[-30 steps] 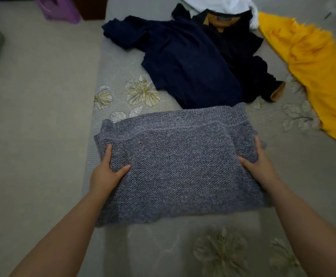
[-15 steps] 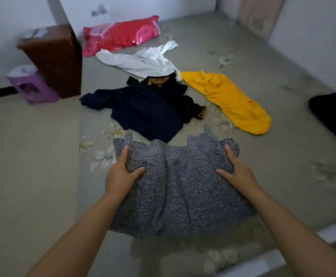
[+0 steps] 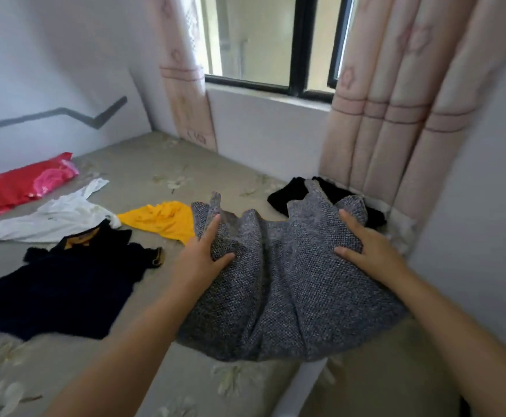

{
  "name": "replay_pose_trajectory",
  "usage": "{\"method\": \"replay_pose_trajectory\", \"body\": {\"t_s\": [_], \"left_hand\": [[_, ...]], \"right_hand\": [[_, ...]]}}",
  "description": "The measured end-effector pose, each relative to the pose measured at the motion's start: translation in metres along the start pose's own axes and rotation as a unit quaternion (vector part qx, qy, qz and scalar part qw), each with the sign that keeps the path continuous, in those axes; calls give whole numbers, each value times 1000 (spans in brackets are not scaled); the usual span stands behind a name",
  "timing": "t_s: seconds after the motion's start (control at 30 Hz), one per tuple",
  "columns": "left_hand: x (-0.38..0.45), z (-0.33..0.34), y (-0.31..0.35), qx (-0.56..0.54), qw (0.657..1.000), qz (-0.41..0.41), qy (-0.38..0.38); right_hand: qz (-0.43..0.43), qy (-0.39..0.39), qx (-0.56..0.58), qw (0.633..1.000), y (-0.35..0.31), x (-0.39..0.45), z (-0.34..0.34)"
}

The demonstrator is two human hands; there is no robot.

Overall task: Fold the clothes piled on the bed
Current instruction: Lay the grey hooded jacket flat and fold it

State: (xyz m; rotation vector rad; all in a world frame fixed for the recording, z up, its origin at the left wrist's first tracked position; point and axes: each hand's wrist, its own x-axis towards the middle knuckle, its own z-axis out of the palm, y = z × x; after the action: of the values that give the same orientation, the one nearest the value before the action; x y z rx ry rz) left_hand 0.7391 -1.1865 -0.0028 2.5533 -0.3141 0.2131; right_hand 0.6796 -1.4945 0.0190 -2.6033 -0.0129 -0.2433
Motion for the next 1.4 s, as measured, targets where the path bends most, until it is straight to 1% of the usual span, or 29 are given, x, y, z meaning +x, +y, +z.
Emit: {"method": "replay_pose_trajectory", "body": {"t_s": [0.13,0.23,0.3,0.37,0.47,0.63,0.77,0.87,0.93,1.03,1.13,1.2,1.3,1.33,1.37,1.4], "left_hand": [[52,57,74,-4,999,39,-32],[87,107,124,11,997,44,-56],[104,137,153,6,997,36,-75],[119,161,175,-1,995,26,-96],[143,183,198,7,994,6,-112],[191,194,218,8,994,-13,-113],[236,209,209,23,992,-28,-119],[275,233,193,42,988,-48,-143],[306,251,183,55,983,-56,-164],[367,275,174,41,981,-57,-180],[443,290,170,74,985,-21,-152],[501,300,172,104,987,12,-124],[572,314,175,171,979,57,-97],[587,321,175,205,974,57,-83],[597,330,173,237,968,47,-73],[601,344,169,260,962,31,-76]], "right_hand": [[80,27,28,996,86,-1,-45],[125,47,42,990,156,4,-75],[154,44,43,986,198,8,-89],[163,38,39,985,231,18,-102],[154,23,35,987,264,40,-115],[147,32,79,985,301,86,-115],[162,32,105,981,325,128,-98],[176,20,120,977,345,166,-75],[185,19,121,975,360,196,-55],[208,35,122,970,377,245,-28],[230,84,130,961,383,289,-4],[255,134,163,943,384,315,10],[294,216,193,911,384,341,35],[310,219,216,900,386,347,47],[329,200,241,891,388,352,61],[356,162,252,885,393,356,76]]}}
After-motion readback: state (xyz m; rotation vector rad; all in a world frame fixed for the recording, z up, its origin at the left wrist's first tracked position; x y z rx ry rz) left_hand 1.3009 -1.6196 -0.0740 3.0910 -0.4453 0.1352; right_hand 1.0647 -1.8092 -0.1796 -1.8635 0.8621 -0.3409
